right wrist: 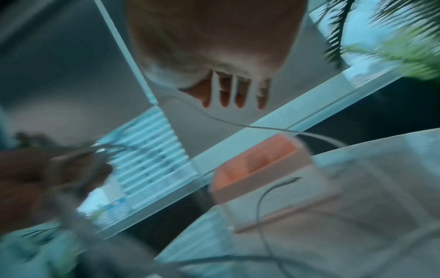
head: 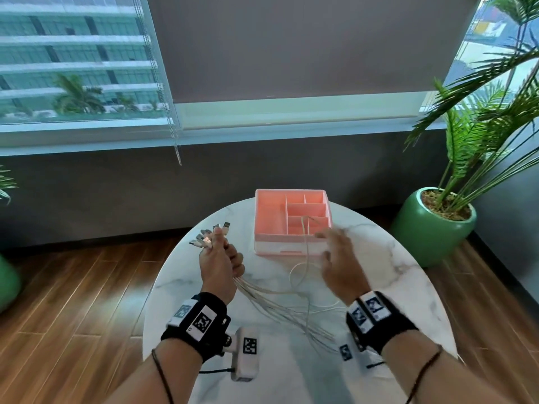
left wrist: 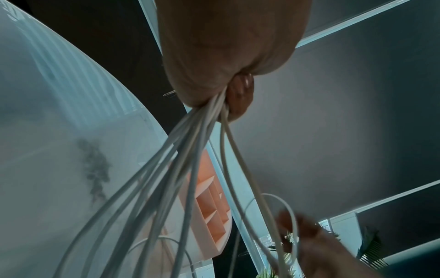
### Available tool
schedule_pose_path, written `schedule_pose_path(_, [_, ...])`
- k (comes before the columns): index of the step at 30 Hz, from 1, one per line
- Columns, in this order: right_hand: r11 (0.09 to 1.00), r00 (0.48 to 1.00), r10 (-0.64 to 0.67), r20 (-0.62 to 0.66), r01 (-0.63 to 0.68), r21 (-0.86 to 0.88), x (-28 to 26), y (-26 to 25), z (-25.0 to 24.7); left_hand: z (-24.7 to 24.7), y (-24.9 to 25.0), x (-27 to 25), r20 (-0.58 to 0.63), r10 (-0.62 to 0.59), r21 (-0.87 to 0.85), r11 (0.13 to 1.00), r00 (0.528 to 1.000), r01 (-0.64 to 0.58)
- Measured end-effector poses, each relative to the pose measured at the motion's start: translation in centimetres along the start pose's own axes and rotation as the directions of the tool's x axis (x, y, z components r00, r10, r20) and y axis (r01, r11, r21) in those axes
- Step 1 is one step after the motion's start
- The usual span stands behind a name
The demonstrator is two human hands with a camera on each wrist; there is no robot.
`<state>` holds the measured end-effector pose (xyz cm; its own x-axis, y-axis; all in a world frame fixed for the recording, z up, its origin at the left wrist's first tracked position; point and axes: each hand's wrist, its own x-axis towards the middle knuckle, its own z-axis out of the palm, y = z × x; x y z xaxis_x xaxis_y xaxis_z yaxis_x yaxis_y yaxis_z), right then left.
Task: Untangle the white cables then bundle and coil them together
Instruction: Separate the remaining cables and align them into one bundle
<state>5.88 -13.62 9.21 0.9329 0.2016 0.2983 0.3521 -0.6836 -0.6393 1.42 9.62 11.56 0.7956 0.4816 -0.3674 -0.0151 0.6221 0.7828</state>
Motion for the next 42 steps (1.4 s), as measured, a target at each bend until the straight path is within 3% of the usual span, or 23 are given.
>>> schedule_pose_path(1, [0.986,0.991,-0.132,-0.003,0.131,0.101,-0.4,-3.1,0.8,0.2,0.0,-0.1,0.004,0.013,0.002,1.000,1.000,-0.013])
schedule_pose_path(3, [0.949,0.948,-0.289,0.133,0.266,0.171,-1.3,-7.1,2.6,0.4,0.2,-0.3,0.008,0.043,-0.007,0.999,0.999,-0.043])
schedule_pose_path(7, [0.941,0.893,-0.321,0.315,0.338,0.002,-2.5,-8.8,6.3,0.1,0.7,-0.4,-0.019,0.082,-0.004,0.997,0.996,-0.082])
schedule_pose_path(9, [0.974,0.893,-0.200,0.403,0.228,-0.020,-2.6,-7.8,6.6,-0.4,1.1,-0.1,-0.029,0.082,-0.023,0.996,0.996,-0.083])
schedule_pose_path(12, [0.981,0.890,-0.056,0.452,-0.035,0.191,-2.3,-5.2,6.1,-1.1,1.5,0.2,-0.043,0.063,-0.031,0.997,0.997,-0.064])
schedule_pose_path(14, [0.896,0.908,0.050,0.415,-0.225,0.384,-1.9,-3.8,5.5,-1.3,1.3,0.2,-0.036,0.047,-0.012,0.999,0.998,-0.047])
schedule_pose_path(16, [0.730,0.917,0.268,0.294,-0.393,0.559,-1.0,-2.4,4.4,-1.5,0.8,0.1,-0.026,0.022,0.018,1.000,0.999,-0.022])
schedule_pose_path(18, [0.493,0.846,0.507,0.164,-0.441,0.750,0.5,-1.0,2.4,-1.7,0.4,0.2,-0.018,-0.004,0.055,0.998,1.000,0.005])
schedule_pose_path(20, [0.291,0.723,0.689,0.039,-0.326,0.899,2.6,0.1,-0.7,-2.1,0.0,0.3,-0.024,-0.015,0.091,0.996,1.000,0.017])
schedule_pose_path(22, [0.234,0.604,0.792,-0.088,-0.167,0.958,4.6,1.9,-4.2,-2.6,-0.2,0.5,-0.051,-0.020,0.097,0.995,0.998,0.025])
schedule_pose_path(23, [0.245,0.569,0.812,-0.130,-0.129,0.961,5.3,3.0,-5.9,-2.7,-0.2,0.5,-0.070,-0.023,0.090,0.996,0.997,0.029])
schedule_pose_path(30, [0.629,0.513,0.753,-0.412,-0.382,0.677,4.4,11.4,-10.6,-1.5,-0.1,0.7,-0.087,-0.002,0.054,0.999,0.996,0.007])
schedule_pose_path(32, [0.711,0.551,0.701,-0.452,-0.498,0.496,2.6,14.5,-10.6,-1.1,0.0,0.8,-0.090,0.013,0.051,0.999,0.996,-0.009])
schedule_pose_path(34, [0.697,0.570,0.712,-0.411,-0.644,0.314,0.9,16.8,-10.4,-0.9,-0.1,0.8,-0.093,0.018,0.037,0.999,0.995,-0.015])
schedule_pose_path(36, [0.595,0.550,0.786,-0.283,-0.798,0.099,-0.9,17.2,-10.3,-0.7,-0.2,0.8,-0.089,0.020,0.026,1.000,0.996,-0.018])
schedule_pose_path(37, [0.526,0.517,0.829,-0.212,-0.850,-0.016,-1.8,17.0,-10.0,-0.6,-0.3,0.8,-0.086,0.022,0.024,1.000,0.996,-0.020])
schedule_pose_path(39, [0.372,0.389,0.903,-0.184,-0.920,-0.122,-3.0,16.0,-9.2,-0.4,-0.5,0.9,-0.082,0.029,0.024,0.999,0.996,-0.027])
schedule_pose_path(40, [0.373,0.398,0.892,-0.216,-0.916,-0.149,-3.1,15.1,-8.6,-0.2,-0.5,1.0,-0.079,0.031,0.024,0.999,0.996,-0.029])
schedule_pose_path(41, [0.431,0.467,0.847,-0.255,-0.883,-0.186,-2.9,14.1,-7.9,0.0,-0.6,1.0,-0.079,0.033,0.024,0.999,0.996,-0.032])
schedule_pose_path(42, [0.540,0.580,0.769,-0.268,-0.815,-0.213,-2.4,13.1,-7.0,0.1,-0.6,1.0,-0.080,0.035,0.026,0.999,0.996,-0.033])
